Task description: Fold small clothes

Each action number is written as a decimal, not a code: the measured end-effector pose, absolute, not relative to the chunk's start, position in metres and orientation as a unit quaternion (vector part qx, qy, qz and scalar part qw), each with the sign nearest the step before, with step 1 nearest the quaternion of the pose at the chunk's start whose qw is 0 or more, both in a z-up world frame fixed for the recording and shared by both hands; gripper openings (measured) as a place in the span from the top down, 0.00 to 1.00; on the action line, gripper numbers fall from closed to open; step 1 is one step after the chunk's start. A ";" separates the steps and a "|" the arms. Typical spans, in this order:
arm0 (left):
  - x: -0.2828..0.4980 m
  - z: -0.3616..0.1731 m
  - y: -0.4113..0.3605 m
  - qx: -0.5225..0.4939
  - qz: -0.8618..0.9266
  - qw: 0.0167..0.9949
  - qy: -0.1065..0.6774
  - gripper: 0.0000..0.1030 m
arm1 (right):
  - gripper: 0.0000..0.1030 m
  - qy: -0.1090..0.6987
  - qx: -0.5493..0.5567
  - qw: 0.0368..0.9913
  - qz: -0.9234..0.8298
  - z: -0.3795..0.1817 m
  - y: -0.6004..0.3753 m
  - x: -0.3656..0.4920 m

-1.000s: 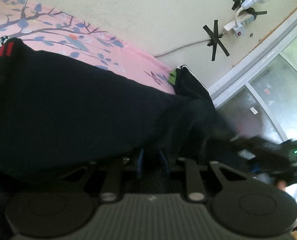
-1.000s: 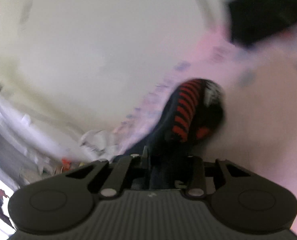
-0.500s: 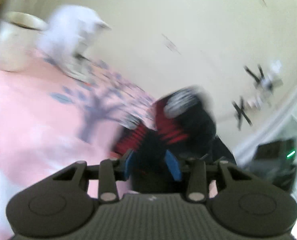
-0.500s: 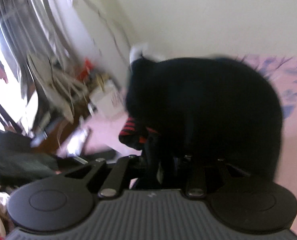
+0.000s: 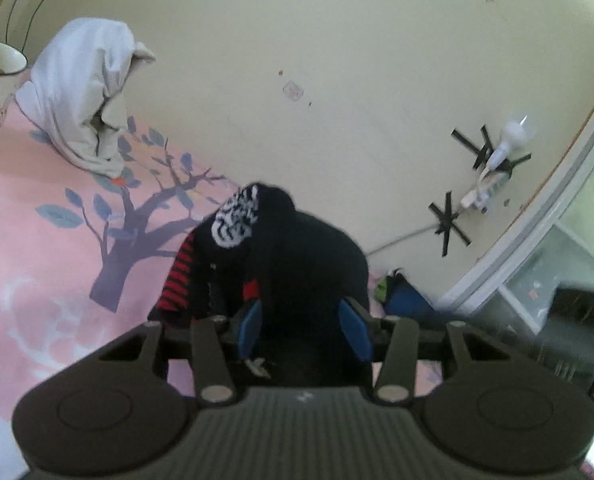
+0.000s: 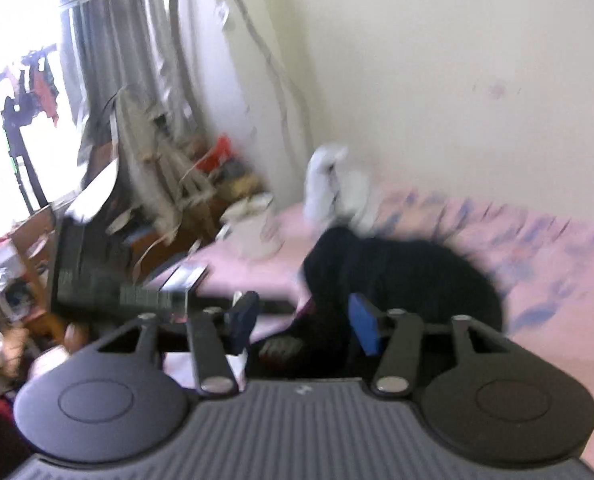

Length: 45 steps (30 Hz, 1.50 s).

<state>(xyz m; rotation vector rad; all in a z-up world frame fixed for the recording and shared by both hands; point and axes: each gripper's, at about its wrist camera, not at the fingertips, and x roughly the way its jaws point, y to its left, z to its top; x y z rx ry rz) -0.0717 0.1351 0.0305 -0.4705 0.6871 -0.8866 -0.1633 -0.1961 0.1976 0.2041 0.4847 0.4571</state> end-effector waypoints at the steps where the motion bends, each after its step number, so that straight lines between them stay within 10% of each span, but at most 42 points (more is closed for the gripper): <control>1: -0.072 0.028 0.133 -0.215 -0.409 0.823 0.331 0.60 | 0.62 0.232 0.098 0.942 0.220 0.202 -0.197 -0.157; 4: -0.070 0.014 0.128 -0.186 -0.379 0.828 0.368 0.85 | 0.66 0.235 0.098 0.941 0.221 0.198 -0.195 -0.118; 7: -0.069 -0.004 0.128 -0.172 -0.349 0.832 0.396 0.88 | 0.98 0.307 0.051 0.934 0.177 0.147 -0.186 -0.055; 13: -0.074 -0.005 0.135 -0.153 -0.316 0.843 0.407 0.90 | 1.00 0.315 0.082 0.936 0.136 0.113 -0.202 -0.032; 15: -0.076 0.010 0.140 -0.160 -0.325 0.849 0.384 0.85 | 0.89 0.293 0.096 0.941 0.140 0.121 -0.207 -0.050; 17: -0.079 0.026 0.143 -0.149 -0.319 0.870 0.344 0.57 | 0.47 0.262 0.148 0.939 0.164 0.131 -0.216 -0.074; 23: -0.061 0.036 0.111 -0.092 -0.304 0.886 0.338 0.07 | 0.25 0.180 0.232 0.948 0.120 0.132 -0.256 -0.160; 45: -0.056 -0.007 0.073 -0.039 -0.290 0.892 0.344 0.00 | 0.06 0.261 0.311 0.903 0.142 0.062 -0.269 -0.125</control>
